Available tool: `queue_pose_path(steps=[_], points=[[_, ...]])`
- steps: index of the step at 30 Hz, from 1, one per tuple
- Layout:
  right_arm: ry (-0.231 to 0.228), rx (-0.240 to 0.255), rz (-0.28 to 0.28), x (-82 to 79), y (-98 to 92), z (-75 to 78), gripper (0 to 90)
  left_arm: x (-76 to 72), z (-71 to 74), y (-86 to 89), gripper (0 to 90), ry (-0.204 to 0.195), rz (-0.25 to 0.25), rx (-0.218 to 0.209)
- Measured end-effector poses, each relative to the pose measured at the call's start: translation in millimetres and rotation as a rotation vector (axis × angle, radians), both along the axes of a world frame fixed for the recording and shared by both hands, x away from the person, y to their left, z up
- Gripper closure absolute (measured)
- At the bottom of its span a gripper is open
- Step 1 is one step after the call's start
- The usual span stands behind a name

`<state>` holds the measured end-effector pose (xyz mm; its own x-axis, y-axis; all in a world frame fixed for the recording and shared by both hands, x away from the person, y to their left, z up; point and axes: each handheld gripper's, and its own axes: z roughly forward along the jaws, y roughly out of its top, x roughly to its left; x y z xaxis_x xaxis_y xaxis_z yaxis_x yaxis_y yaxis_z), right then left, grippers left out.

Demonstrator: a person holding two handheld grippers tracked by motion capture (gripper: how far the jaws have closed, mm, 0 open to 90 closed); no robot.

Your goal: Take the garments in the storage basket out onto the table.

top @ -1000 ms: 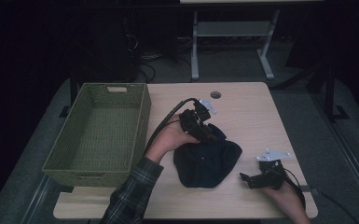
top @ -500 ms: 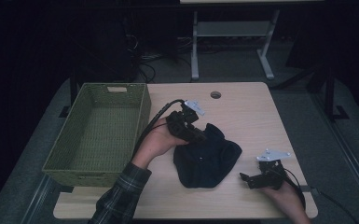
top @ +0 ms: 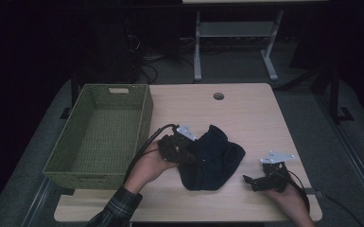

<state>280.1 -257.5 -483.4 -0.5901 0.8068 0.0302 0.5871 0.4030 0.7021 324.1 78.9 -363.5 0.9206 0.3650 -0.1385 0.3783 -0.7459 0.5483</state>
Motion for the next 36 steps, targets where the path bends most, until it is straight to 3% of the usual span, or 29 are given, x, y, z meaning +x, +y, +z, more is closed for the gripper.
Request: queue_pose_path(steps=[12,18,22,28,32,36], points=[[-0.001,0.000,0.001,0.1,0.0,-0.1,0.8,-9.5,-53.0,8.5,88.9,-0.005,0.070,0.012],[0.000,0.001,0.001,0.1,0.0,-0.1,0.8,-7.8,-72.7,15.8,89.9,-0.019,0.096,-0.018],[-0.001,0.001,0.002,0.1,-0.1,-0.1,0.9,-7.1,-80.2,16.2,89.9,-0.039,0.092,-0.022],[-0.001,0.000,0.003,0.0,-0.1,0.1,1.1,-5.5,-89.5,16.3,89.6,-0.047,0.073,0.015],[0.005,0.000,0.011,-2.0,-1.1,4.7,15.8,-5.3,-90.4,17.8,89.5,-0.033,0.076,0.001],[0.018,-0.010,-0.006,0.5,-2.8,8.8,15.8,-6.5,-90.2,18.1,89.5,-0.041,0.070,0.007]])
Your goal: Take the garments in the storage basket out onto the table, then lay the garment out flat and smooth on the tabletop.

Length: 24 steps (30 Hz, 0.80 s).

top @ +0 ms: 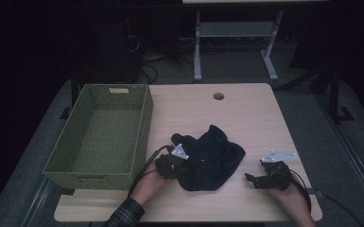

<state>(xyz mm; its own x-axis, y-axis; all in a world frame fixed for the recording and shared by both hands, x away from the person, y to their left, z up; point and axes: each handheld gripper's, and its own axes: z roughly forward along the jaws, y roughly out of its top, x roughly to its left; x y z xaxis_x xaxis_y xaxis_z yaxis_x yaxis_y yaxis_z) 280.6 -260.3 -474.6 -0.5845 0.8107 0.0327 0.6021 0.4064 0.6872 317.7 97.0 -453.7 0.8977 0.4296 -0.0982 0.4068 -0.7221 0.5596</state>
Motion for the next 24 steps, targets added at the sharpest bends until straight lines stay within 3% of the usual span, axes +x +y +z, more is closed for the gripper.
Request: queue_pose_path(steps=[8,19,24], points=[[-0.022,0.041,-0.033,9.3,-7.0,17.4,16.5,-0.3,-0.6,1.1,88.9,0.001,0.001,-0.009],[-0.053,0.070,-0.024,31.6,-3.3,37.3,27.8,-2.9,-1.2,1.3,88.6,-0.016,0.002,-0.012],[-0.057,0.083,-0.012,46.6,-0.4,42.5,37.5,-3.0,-1.7,2.0,88.6,-0.016,0.008,-0.020]])
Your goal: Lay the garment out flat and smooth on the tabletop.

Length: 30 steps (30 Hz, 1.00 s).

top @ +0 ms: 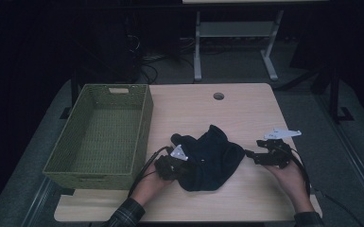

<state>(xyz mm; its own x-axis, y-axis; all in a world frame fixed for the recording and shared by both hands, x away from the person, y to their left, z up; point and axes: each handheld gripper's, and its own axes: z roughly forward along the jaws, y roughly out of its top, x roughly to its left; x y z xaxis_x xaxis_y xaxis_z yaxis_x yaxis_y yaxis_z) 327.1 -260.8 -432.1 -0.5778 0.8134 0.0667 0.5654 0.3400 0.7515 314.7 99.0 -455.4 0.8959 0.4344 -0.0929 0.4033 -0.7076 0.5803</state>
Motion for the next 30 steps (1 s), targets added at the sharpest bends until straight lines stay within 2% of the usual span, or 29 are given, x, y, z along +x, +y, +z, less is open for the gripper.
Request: queue_pose_path(steps=[1,2,4,6,9,11,14,18,23,28,30], points=[[-0.007,0.016,0.005,7.1,0.9,-0.5,41.3,0.1,-0.3,0.3,88.6,0.002,0.002,-0.005],[-0.007,0.016,0.005,7.1,0.9,-0.5,41.3,0.2,-0.5,0.6,88.6,0.004,0.004,-0.008],[0.020,0.023,0.007,19.9,4.4,0.0,44.6,0.1,-0.4,0.7,88.6,0.003,0.005,-0.007],[0.003,0.032,0.011,23.1,5.2,-0.2,45.3,-0.1,-0.5,0.4,88.6,0.002,0.005,-0.007],[0.035,0.038,0.019,35.7,10.6,-0.9,44.9,0.5,-0.3,0.9,88.6,0.007,0.002,-0.006],[0.013,0.063,0.023,42.4,13.0,-2.1,46.3,0.5,-0.3,0.9,88.6,0.007,0.001,-0.006],[0.054,0.075,0.027,52.1,17.8,-5.0,44.7,0.6,-0.3,0.9,88.6,0.007,0.000,-0.006],[0.035,0.101,0.043,60.1,24.9,-6.2,44.7,0.7,-0.2,0.8,88.6,0.008,0.001,-0.005],[0.091,0.069,0.084,65.5,37.5,-19.2,42.7,0.7,-0.3,0.5,88.6,0.008,0.003,-0.005],[0.121,0.047,0.107,66.5,43.5,-28.9,42.9,0.6,-0.2,0.3,88.5,0.007,0.003,-0.005],[0.133,0.023,0.112,66.6,44.7,-33.4,44.0,0.5,0.0,0.1,88.6,0.007,0.003,-0.002]])
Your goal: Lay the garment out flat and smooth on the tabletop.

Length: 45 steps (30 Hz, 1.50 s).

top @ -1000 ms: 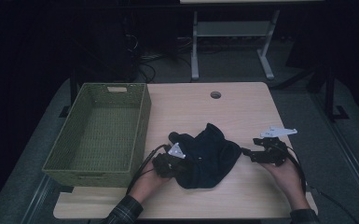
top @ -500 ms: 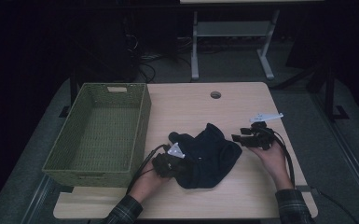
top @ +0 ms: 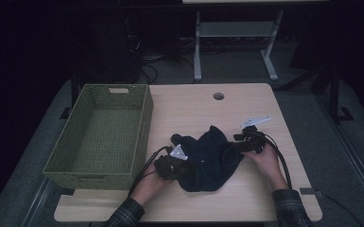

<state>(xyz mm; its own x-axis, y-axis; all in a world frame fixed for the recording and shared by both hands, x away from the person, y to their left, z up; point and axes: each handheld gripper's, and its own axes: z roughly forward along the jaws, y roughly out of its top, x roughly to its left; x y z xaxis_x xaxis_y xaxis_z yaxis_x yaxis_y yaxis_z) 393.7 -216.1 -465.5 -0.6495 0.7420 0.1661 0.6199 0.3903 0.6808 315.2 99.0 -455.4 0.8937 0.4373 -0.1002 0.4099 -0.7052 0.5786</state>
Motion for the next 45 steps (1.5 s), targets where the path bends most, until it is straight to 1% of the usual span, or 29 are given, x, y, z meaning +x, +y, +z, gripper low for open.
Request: queue_pose_path(steps=[2,3,8,10,11,13,15,16,17,18,19,22,23,25,26,27,29,31,33,36,37,38,40,41,42,45], points=[[0.015,-0.018,0.010,0.4,0.7,-3.7,46.0,-0.3,-0.3,-0.4,88.6,0.002,0.007,-0.006],[0.015,-0.012,0.013,0.1,0.7,-4.0,48.5,-0.2,-0.3,-0.4,88.6,0.002,0.007,-0.007],[0.025,-0.010,0.032,-2.0,3.2,-3.3,65.9,-0.2,-0.3,-0.4,88.6,0.004,0.009,-0.007],[0.036,0.006,0.031,-2.1,2.8,-3.7,74.1,-0.2,-0.3,-0.5,88.6,0.005,0.009,-0.007],[0.036,0.006,0.031,-2.1,2.8,-3.7,74.1,-0.2,-0.3,-0.7,88.6,0.007,0.013,-0.009],[0.039,0.012,0.030,-2.8,2.7,-2.9,77.6,-0.3,0.0,-1.0,88.6,0.007,0.012,-0.006],[0.031,0.009,0.029,-3.3,2.6,-0.9,78.7,-0.4,0.2,-1.1,88.6,0.006,0.010,-0.001],[0.015,-0.002,0.026,-4.7,1.9,2.8,78.9,-0.2,0.4,-1.2,88.6,0.006,0.008,0.002],[0.015,-0.002,0.026,-4.7,1.9,2.8,78.9,-0.2,0.4,-1.2,88.6,0.006,0.008,0.002],[-0.004,0.000,0.015,-6.5,0.3,7.4,79.0,-0.1,0.5,-1.3,88.6,0.006,0.007,0.003],[-0.004,0.000,0.015,-6.5,0.3,7.4,79.0,-0.2,0.5,-1.4,88.6,0.004,0.007,0.003],[-0.032,0.000,0.003,-9.1,-2.8,15.0,79.1,-0.1,0.6,-1.7,88.7,0.003,0.006,0.006],[-0.041,-0.001,-0.004,-10.1,-3.9,17.8,79.1,0.3,1.1,-1.5,88.7,0.001,-0.002,0.015],[-0.066,-0.007,-0.013,-11.6,-6.5,22.8,79.1,0.2,1.1,-1.7,88.7,0.001,-0.001,0.015],[-0.095,-0.015,-0.026,-13.5,-10.3,28.9,79.1,0.3,1.1,-1.8,88.8,0.002,-0.001,0.015],[-0.095,-0.015,-0.026,-13.5,-10.3,28.9,79.1,0.3,1.1,-1.8,88.8,0.002,-0.001,0.015],[-0.113,-0.022,-0.038,-14.6,-14.4,33.2,79.1,0.4,1.1,-1.8,88.8,0.002,-0.001,0.016],[-0.114,-0.020,-0.052,-14.3,-19.6,37.8,79.1,0.3,1.2,-1.9,88.8,0.002,0.000,0.016],[-0.129,-0.016,-0.068,-14.5,-24.6,42.5,79.0,-0.1,1.1,-2.5,88.9,0.004,0.006,0.012],[-0.147,-0.025,-0.089,-14.0,-31.3,48.9,79.0,-0.2,1.1,-2.7,88.9,0.004,0.006,0.013],[-0.159,-0.026,-0.096,-13.5,-34.5,50.7,79.1,-0.2,1.1,-2.7,89.0,0.004,0.007,0.013],[-0.169,-0.012,-0.107,-13.4,-37.6,52.3,79.1,-0.3,1.0,-2.7,89.0,0.003,0.006,0.013],[-0.167,-0.012,-0.126,-11.6,-43.7,55.0,79.0,-0.4,1.1,-2.8,89.1,0.002,0.005,0.015],[-0.173,-0.014,-0.137,-10.6,-46.8,56.2,79.1,-0.4,1.1,-2.8,89.1,0.002,0.005,0.014],[-0.176,-0.015,-0.159,-8.4,-54.3,59.2,79.1,-0.3,1.1,-2.8,89.2,0.001,0.004,0.015],[-0.180,-0.020,-0.174,-6.6,-59.6,60.8,79.1,-0.2,1.1,-2.6,89.3,0.002,0.004,0.014]])
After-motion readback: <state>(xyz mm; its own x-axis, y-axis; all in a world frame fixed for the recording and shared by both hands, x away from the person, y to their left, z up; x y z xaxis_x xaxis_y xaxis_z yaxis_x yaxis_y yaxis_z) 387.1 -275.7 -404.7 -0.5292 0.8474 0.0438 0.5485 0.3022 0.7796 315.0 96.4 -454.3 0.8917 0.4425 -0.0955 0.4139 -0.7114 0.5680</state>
